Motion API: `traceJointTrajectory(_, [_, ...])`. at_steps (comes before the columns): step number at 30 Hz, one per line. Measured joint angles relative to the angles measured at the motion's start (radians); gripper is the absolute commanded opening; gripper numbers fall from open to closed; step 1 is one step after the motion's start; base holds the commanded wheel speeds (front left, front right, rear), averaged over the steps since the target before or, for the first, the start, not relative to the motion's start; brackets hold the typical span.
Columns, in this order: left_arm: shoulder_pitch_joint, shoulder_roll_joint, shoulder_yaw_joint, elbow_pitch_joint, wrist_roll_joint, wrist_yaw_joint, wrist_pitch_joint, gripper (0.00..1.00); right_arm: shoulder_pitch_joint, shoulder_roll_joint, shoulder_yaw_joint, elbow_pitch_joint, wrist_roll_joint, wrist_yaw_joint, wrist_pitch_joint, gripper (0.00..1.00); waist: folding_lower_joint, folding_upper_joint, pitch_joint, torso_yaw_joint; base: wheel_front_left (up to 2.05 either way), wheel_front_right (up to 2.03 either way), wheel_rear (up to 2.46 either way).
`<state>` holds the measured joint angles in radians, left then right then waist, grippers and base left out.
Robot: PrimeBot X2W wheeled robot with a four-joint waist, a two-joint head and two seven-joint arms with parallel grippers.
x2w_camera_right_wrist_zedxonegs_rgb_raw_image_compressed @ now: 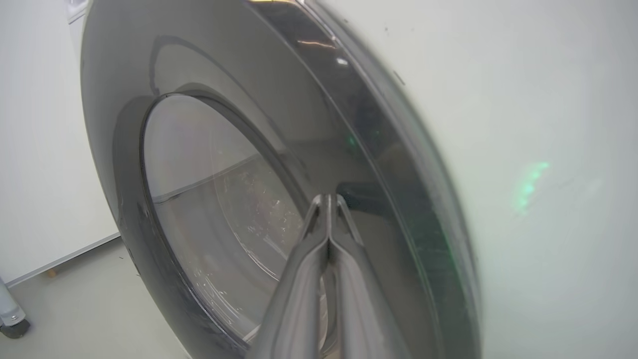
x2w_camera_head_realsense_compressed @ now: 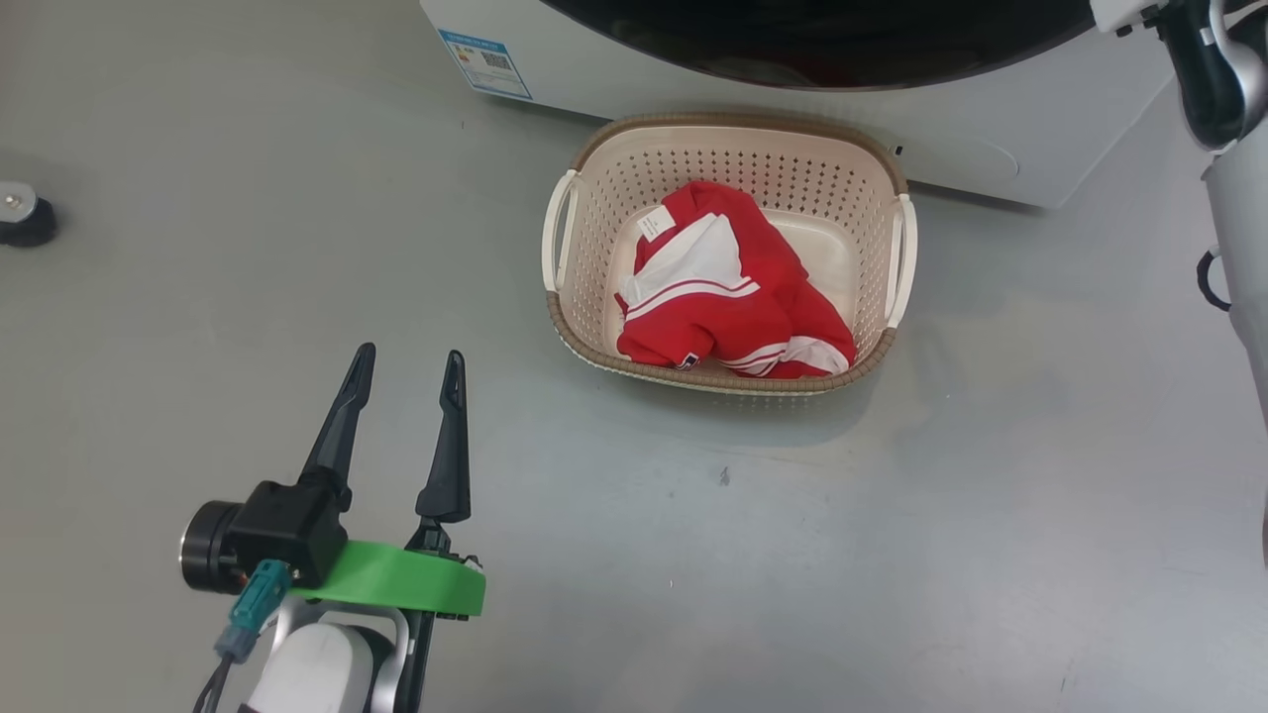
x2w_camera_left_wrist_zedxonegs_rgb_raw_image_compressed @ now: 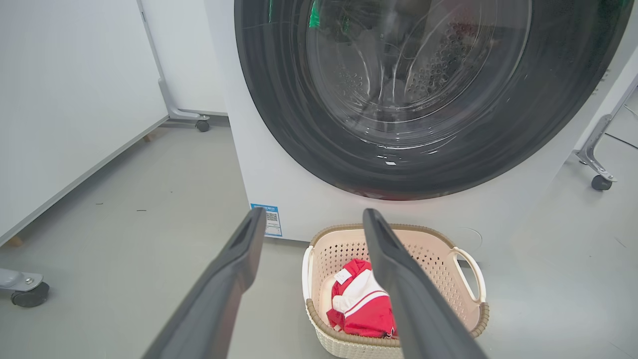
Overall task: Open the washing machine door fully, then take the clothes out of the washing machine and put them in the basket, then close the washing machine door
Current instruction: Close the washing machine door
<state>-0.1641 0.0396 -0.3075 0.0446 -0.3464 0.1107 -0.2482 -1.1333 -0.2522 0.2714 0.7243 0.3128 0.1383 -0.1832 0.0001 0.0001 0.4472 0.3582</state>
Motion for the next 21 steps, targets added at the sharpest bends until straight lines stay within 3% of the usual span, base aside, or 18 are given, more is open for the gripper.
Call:
traceJointTrajectory(18, [0.000,0.000,0.017,0.039,0.018,0.000,-0.001,1.00,0.116,0.050,0.103,0.019,0.057,-0.002,-0.058,0.00,0.0000,0.0000,-0.070,-0.061,0.00,0.00,0.00])
traceJointTrajectory(19, [0.001,0.000,0.018,0.040,0.018,0.000,-0.001,1.00,0.127,0.052,0.105,0.019,0.058,-0.002,-0.060,0.09,0.0000,0.0000,-0.075,-0.065,0.00,0.00,0.00])
traceJointTrajectory(21, [0.001,0.000,0.020,0.042,0.019,0.000,-0.001,1.00,0.149,0.052,0.105,0.019,0.065,-0.002,-0.060,0.36,0.0000,0.0000,-0.085,-0.075,0.00,0.00,0.00])
